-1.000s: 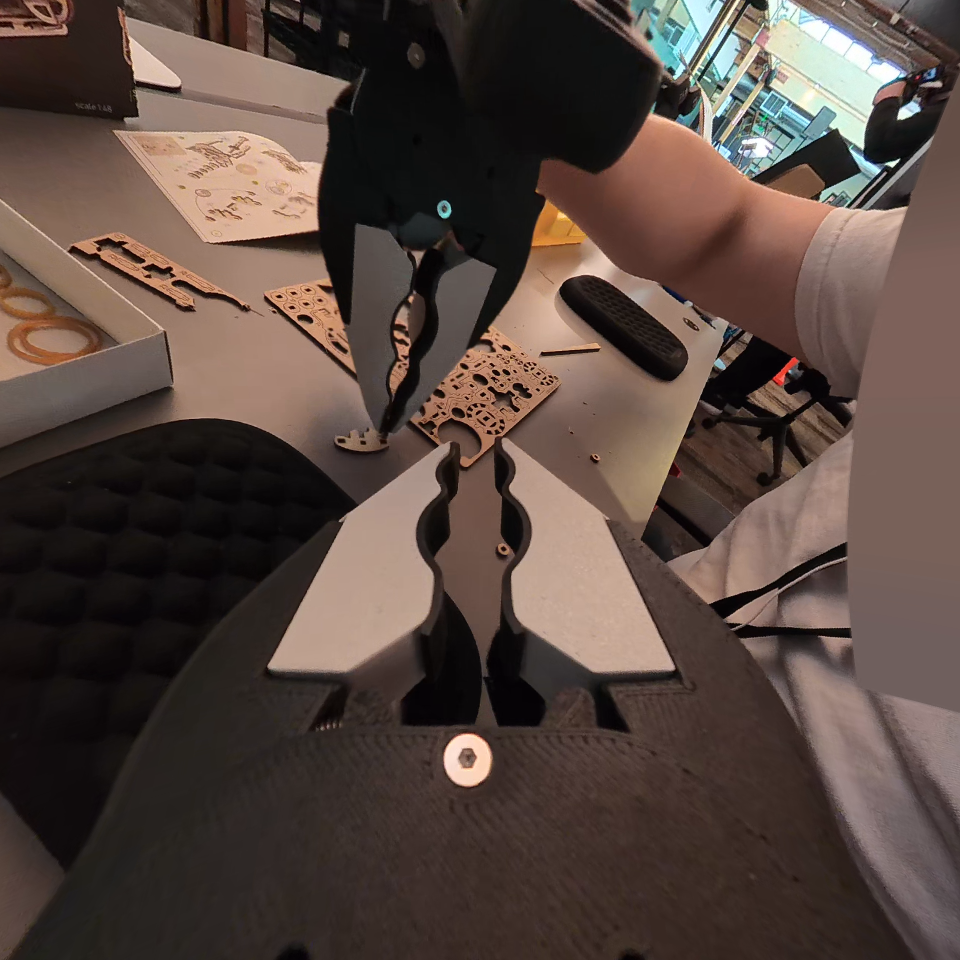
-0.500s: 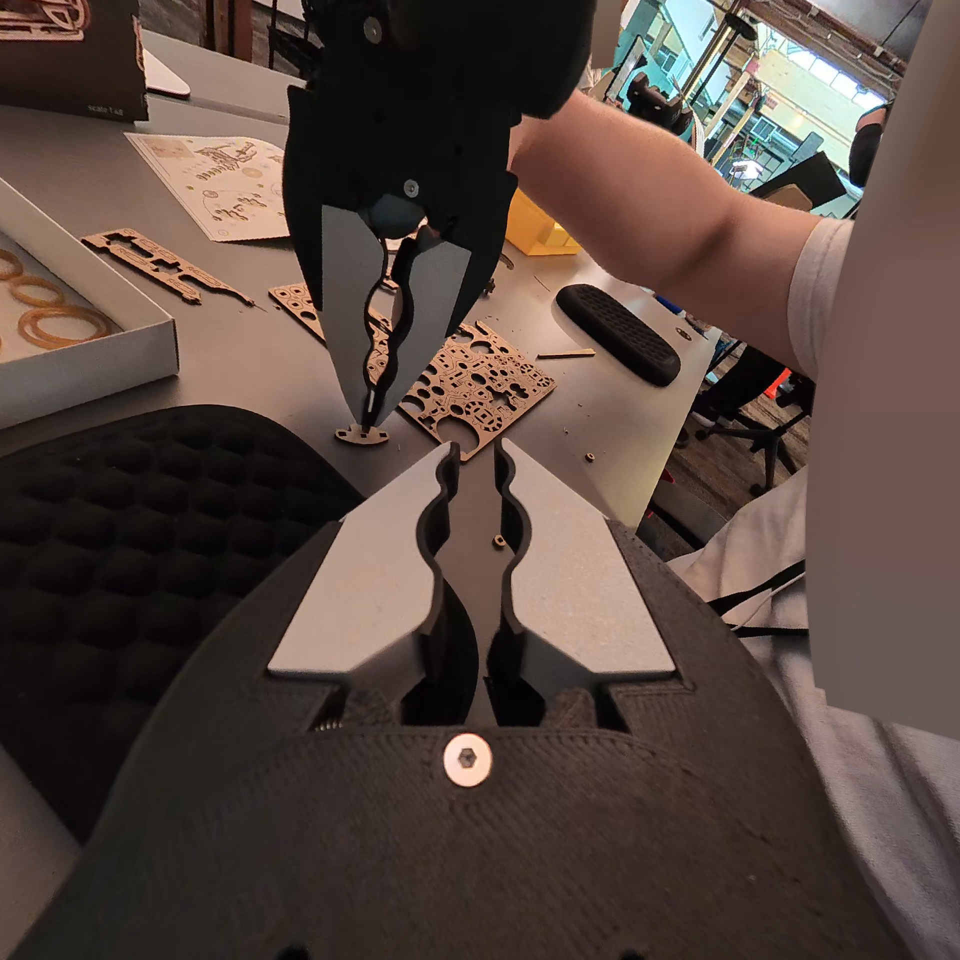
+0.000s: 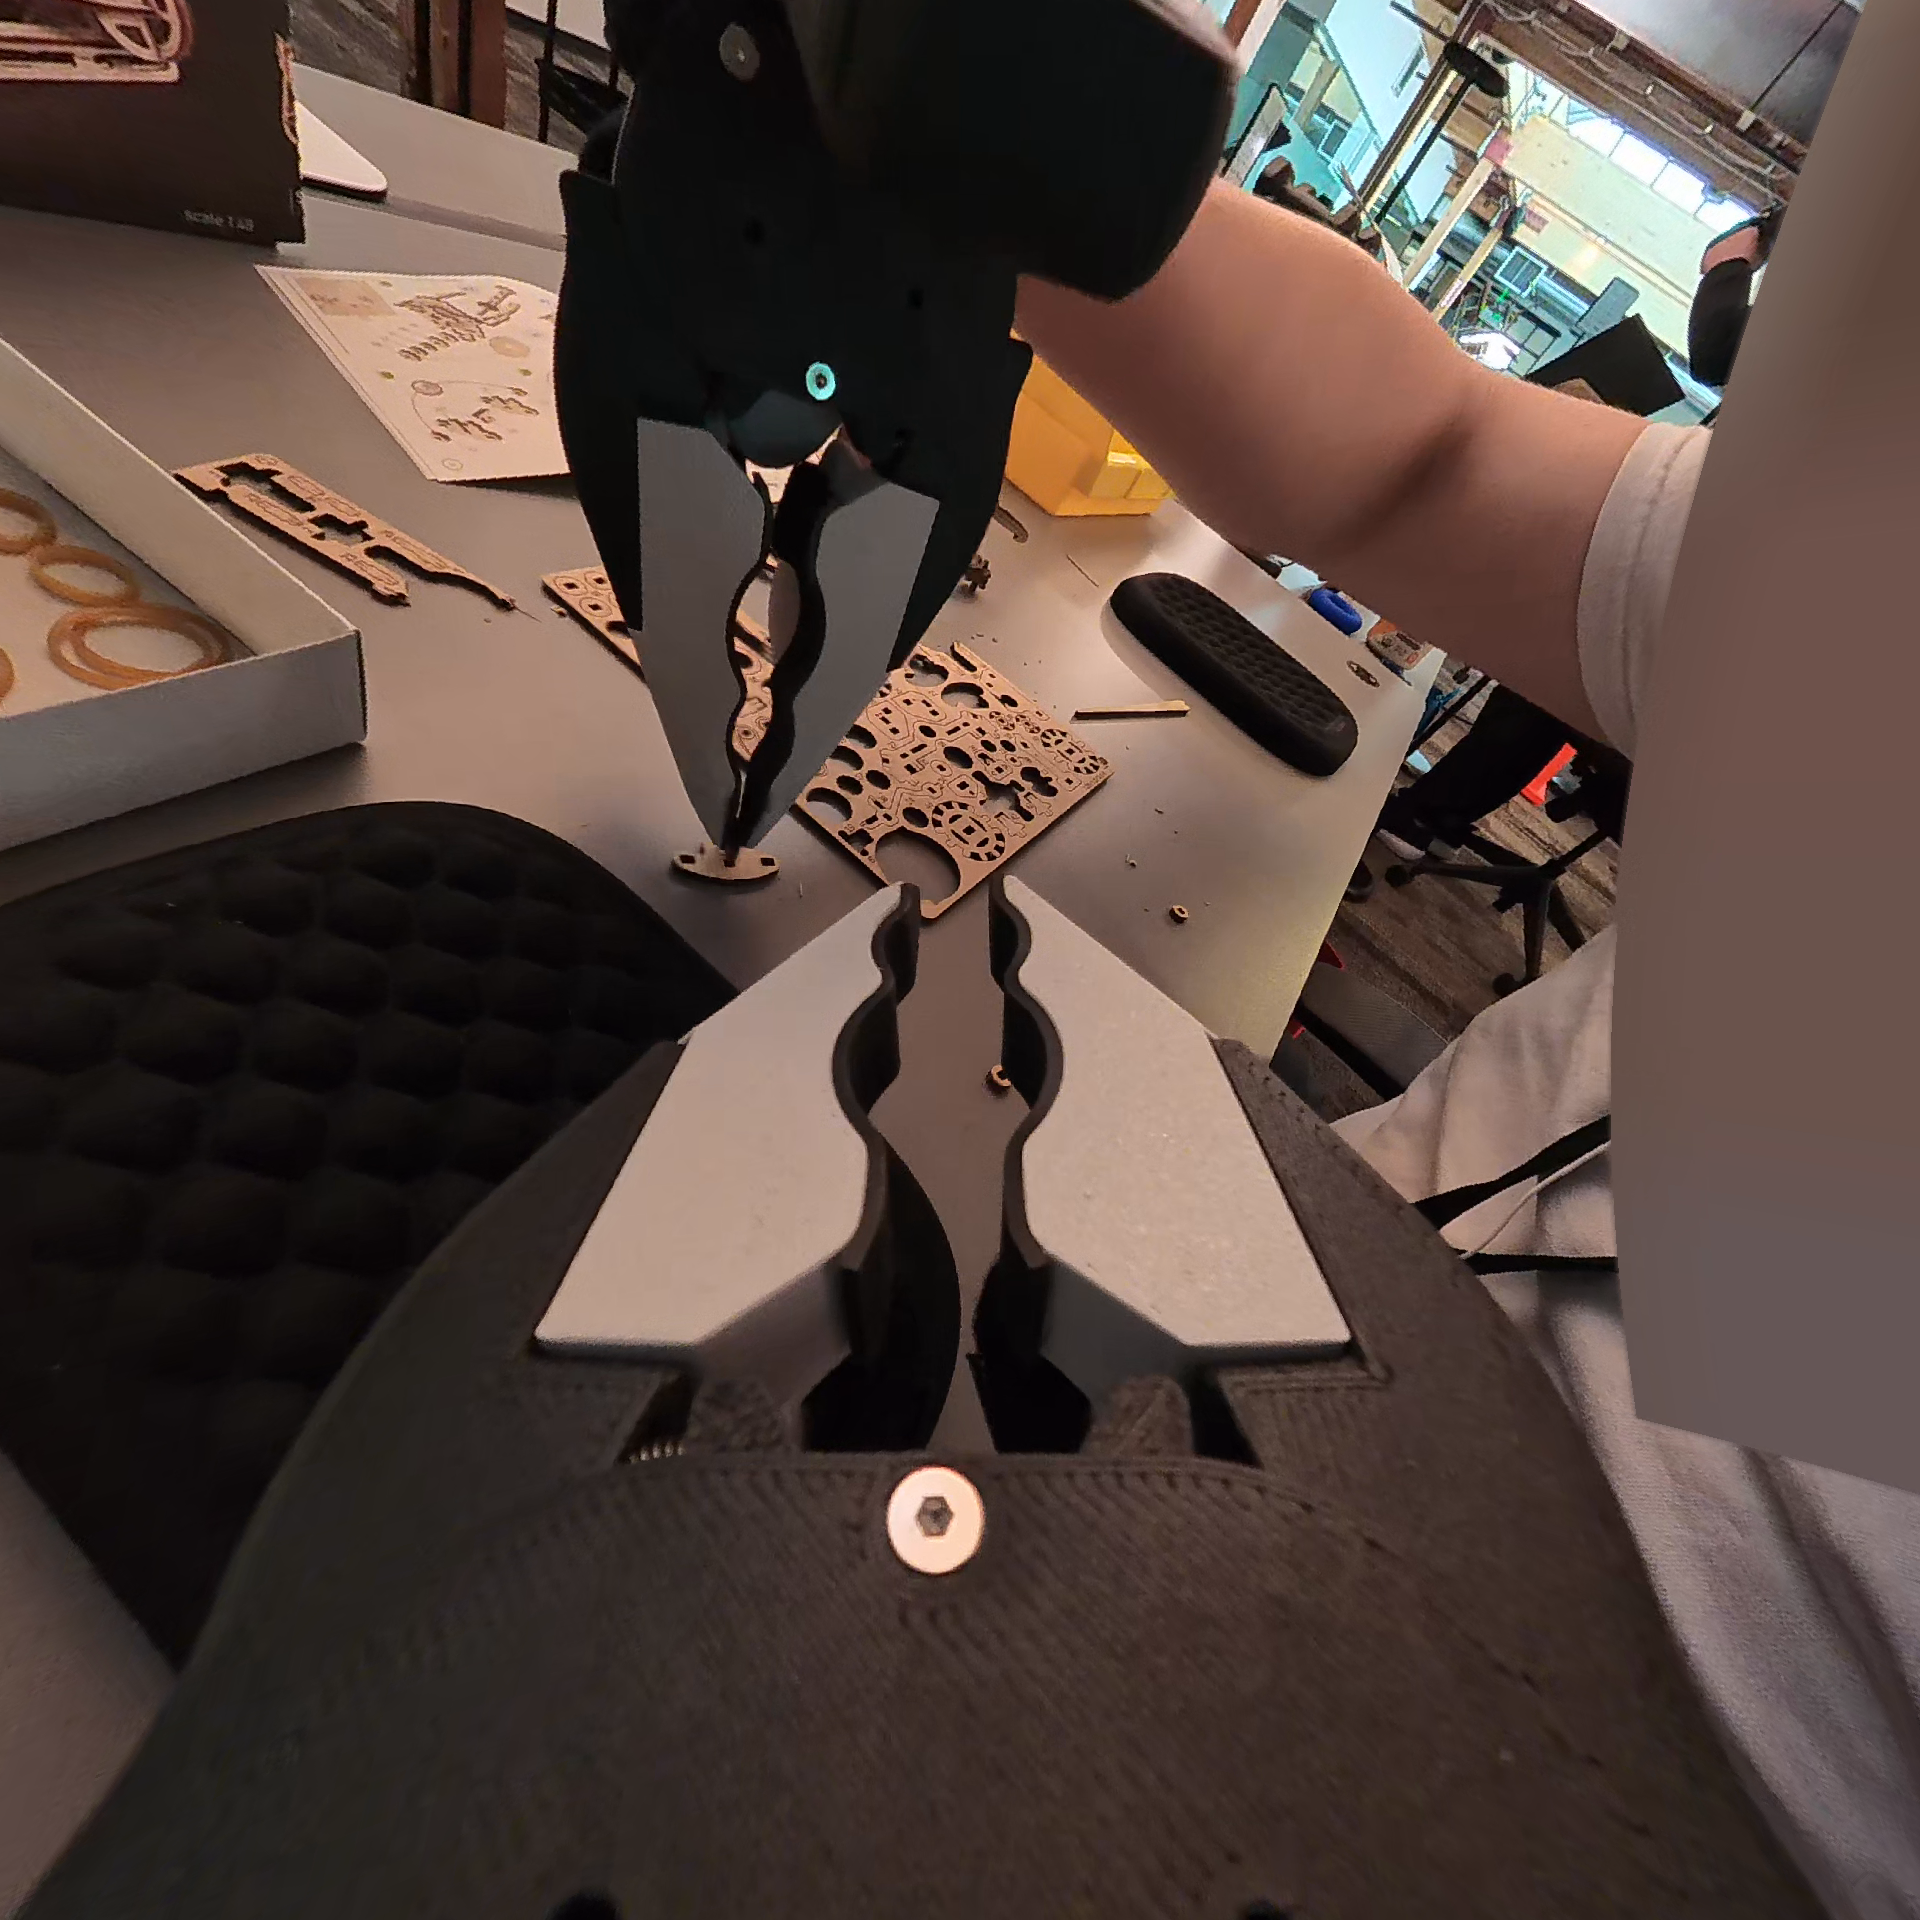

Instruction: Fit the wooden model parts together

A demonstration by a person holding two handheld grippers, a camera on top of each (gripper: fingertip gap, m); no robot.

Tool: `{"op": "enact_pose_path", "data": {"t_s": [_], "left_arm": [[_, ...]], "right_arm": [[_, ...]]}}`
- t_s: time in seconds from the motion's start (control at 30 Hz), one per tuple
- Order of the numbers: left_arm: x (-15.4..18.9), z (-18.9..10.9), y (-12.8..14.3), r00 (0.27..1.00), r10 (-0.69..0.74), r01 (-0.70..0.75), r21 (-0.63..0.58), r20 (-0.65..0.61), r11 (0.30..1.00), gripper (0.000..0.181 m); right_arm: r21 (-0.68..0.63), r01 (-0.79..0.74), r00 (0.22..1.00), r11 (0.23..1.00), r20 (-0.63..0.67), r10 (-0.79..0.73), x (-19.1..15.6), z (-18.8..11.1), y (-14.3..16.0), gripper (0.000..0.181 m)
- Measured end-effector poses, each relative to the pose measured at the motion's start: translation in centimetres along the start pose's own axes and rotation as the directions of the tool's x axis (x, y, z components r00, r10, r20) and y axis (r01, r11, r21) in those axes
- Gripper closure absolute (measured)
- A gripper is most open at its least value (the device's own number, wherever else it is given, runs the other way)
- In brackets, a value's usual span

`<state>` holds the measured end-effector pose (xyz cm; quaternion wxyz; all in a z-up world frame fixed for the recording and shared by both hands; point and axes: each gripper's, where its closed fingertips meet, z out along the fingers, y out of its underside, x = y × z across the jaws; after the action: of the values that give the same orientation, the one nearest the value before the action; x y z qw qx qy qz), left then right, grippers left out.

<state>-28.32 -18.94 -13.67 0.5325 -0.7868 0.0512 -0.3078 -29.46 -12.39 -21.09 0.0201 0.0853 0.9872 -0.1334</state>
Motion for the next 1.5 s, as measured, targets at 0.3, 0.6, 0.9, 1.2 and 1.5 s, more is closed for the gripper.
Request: {"op": "enact_pose_path", "data": {"t_s": [0.3, 0.6, 0.9, 1.2, 1.5], "left_arm": [[0.0, 0.0, 0.0, 1.0, -0.007, 0.007, 0.005, -0.006, 1.0, 0.169], [0.0, 0.0, 0.0, 1.0, -0.008, 0.008, 0.008, -0.006, 1.0, 0.169], [0.2, -0.3, 0.0, 1.0, -0.004, 0.004, 0.017, -0.001, 1.0, 0.169], [0.3, -0.1, 0.2, 1.0, -0.006, 0.006, 0.011, -0.001, 1.0, 0.169], [0.3, 0.2, 0.1, 1.0, -0.005, 0.005, 0.003, -0.006, 1.0, 0.169]], "right_arm": [[-0.006, 0.039, 0.999, 0.999, -0.008, -0.039, 0.0, 0.0, 0.0, 0.18], [-0.005, 0.005, 1.0, 1.0, 0.005, -0.005, -0.2, 0.1, -0.1, 0.18], [0.075, -0.236, 0.971, 0.969, 0.06, 0.232, -0.6, 0.1, -0.4, 0.18], [0.127, -0.117, 0.993, 0.985, -0.006, 0.119, -0.8, 0.0, 0.3, 0.18], [0.197, -0.144, 0.988, 0.97, -0.034, 0.154, -0.7, -2.3, 0.0, 0.18]]}}
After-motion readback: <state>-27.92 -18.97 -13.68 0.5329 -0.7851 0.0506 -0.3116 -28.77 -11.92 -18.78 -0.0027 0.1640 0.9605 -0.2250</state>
